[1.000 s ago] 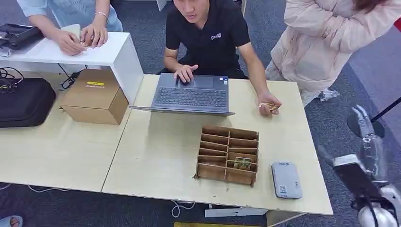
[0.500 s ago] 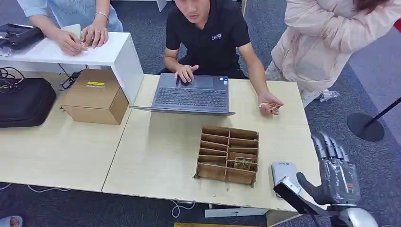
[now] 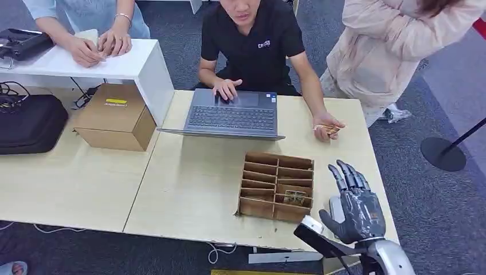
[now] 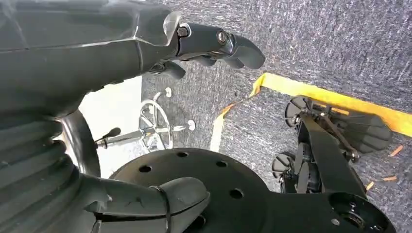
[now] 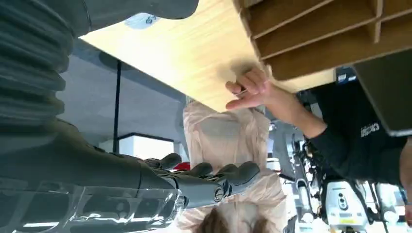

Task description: Pass the card to the sensor for recognition and then transmit it.

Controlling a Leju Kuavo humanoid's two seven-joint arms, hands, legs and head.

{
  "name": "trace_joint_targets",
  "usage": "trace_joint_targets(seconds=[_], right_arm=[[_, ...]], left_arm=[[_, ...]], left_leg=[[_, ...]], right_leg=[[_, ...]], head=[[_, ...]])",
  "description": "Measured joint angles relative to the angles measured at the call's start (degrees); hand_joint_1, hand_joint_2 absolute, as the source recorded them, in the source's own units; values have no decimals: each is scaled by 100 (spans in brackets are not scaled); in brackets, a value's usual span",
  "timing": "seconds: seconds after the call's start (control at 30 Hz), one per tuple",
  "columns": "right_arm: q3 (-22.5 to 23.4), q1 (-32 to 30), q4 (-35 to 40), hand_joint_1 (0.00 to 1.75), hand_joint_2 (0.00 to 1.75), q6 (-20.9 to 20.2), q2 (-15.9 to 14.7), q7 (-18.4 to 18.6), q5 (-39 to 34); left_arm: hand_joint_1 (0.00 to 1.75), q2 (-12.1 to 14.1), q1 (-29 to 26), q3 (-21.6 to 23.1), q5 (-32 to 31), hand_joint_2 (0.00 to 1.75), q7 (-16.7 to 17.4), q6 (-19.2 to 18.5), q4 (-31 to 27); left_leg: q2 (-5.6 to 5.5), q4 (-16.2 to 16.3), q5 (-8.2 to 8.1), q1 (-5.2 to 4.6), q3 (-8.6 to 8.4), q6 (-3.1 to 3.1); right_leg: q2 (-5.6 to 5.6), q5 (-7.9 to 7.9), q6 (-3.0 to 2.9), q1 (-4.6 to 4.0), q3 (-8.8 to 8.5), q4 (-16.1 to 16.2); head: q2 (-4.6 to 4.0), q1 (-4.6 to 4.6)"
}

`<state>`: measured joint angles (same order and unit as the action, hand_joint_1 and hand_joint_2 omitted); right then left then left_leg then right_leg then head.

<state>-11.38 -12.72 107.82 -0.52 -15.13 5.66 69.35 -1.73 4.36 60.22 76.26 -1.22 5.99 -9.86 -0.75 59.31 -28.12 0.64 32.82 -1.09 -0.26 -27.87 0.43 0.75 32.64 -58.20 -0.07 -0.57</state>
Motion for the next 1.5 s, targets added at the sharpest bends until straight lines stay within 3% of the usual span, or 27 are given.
trace_joint_targets(seconds=[0.07,0.13,0.33,0.37,0.43,0.47,0.5,0.57,0.67,0.97,1.07,1.23,1.4,1.43,1.5], right_arm=[[-99,101,-156,35,175,0,0,26,0],[-182,195,-305,58,175,2,2,66,7],[-195,207,-332,56,175,2,2,72,9],[-291,334,-532,70,175,22,2,162,61],[-398,452,-796,77,175,72,9,330,146],[-402,451,-844,66,175,79,9,367,146],[-402,451,-868,66,175,79,9,380,146],[-402,446,-909,87,175,94,9,396,144],[-402,445,-964,79,175,120,9,424,138],[-431,437,-1106,89,175,127,9,402,94],[-477,448,-1167,77,175,122,7,346,57],[-618,537,-1266,84,175,114,9,260,26],[-765,709,-1434,77,175,96,7,212,26],[-785,745,-1467,86,175,94,9,212,24],[-824,809,-1526,84,175,94,7,208,24]], left_arm=[[0,0,3,0,-4,175,0,-15,0],[0,-2,8,0,-9,175,0,-24,0],[0,-2,9,0,-11,175,0,-26,0],[0,-2,11,0,-24,175,0,-28,0],[0,0,16,2,-50,175,0,-31,0],[0,0,16,7,-50,175,0,-31,0],[0,0,16,9,-50,175,0,-31,0],[0,0,16,18,-50,175,0,-33,0],[0,0,18,46,-52,175,0,-31,0],[0,13,17,98,-70,175,24,-33,2],[0,15,17,109,-70,175,26,-39,2],[0,7,18,131,-66,175,26,-37,2],[0,0,19,133,-48,175,26,-37,2],[0,0,19,133,-48,175,26,-37,2],[0,0,18,133,-48,175,26,-37,2]], left_leg=[[0,0,0,0,0,0],[0,0,0,0,0,0],[0,0,0,0,0,0],[0,0,0,0,0,0],[-2,0,0,0,0,0],[-2,0,0,0,1,0],[-2,0,0,0,1,0],[-2,0,0,0,1,0],[-1,0,0,0,1,0],[-1,0,0,0,1,0],[-1,0,0,0,2,0],[-1,0,0,0,2,0],[-1,0,0,0,1,0],[-1,0,0,0,1,0],[-1,0,0,0,1,0]], right_leg=[[1,0,0,0,0,0],[0,0,0,0,0,0],[0,0,0,0,0,0],[0,0,0,0,0,0],[-2,0,0,0,1,0],[-2,0,0,0,1,0],[-2,0,0,0,1,0],[-2,0,0,0,1,0],[-1,0,0,0,1,0],[-1,0,0,0,1,0],[-1,0,0,0,1,0],[-1,0,0,0,1,0],[-1,0,0,0,1,0],[-1,0,0,0,1,0],[-1,0,0,0,1,0]], head=[[0,0],[0,0],[0,0],[0,0],[0,0],[0,0],[0,0],[0,0],[0,0],[0,0],[0,0],[0,2],[0,0],[0,0],[0,0]])
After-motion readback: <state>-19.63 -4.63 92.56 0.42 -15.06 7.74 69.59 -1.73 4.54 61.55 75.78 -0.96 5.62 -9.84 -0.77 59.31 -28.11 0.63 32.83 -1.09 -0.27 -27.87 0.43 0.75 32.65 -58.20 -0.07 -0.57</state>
